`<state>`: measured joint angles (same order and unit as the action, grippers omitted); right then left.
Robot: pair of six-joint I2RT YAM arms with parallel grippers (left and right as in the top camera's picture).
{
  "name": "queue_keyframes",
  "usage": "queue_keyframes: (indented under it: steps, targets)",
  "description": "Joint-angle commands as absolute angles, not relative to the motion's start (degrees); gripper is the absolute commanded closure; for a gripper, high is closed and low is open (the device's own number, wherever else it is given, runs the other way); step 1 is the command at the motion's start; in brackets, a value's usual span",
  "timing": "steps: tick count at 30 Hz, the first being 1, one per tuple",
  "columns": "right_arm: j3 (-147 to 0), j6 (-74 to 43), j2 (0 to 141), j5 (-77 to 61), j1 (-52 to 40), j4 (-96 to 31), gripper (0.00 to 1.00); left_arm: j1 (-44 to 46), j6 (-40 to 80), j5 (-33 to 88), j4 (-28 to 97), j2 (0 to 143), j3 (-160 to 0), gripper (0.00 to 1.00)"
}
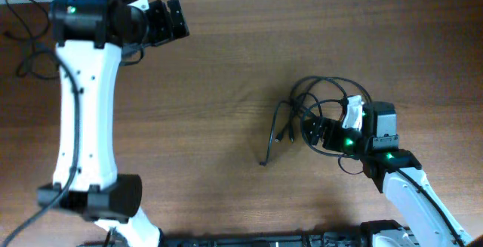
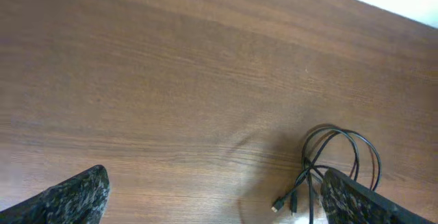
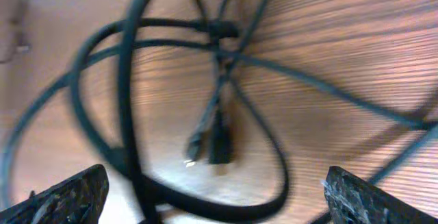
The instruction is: Untangle cables
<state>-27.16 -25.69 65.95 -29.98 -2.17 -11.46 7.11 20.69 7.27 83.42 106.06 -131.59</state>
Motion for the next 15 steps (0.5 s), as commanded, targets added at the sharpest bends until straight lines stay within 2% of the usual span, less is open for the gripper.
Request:
queue_keyframes:
  steps: [1,6,11,15]
  targets:
    - [-27.33,-28.16,66.15,-39.97,-1.85,-9.65,0.01,8.27,18.06,2.37,85.03,99.20,-132.38,0.01]
    - [-27.33,-28.18,66.00,-49.19,-1.85,-4.14,0.01,14.94,18.09,-6.26,87.55,94.87,-132.35,0.01]
    - [-27.33,-28.18,64.38,-49.76,-1.78,-3.84,0.01,23.42,18.17,-15.03,87.55,91.09,-131.68,0.01]
    - [-27.33,-28.21,60.03,-49.76,1.10,-5.13,0.01,24.75,19.09,-17.06,86.39,87.66,-124.25,0.01]
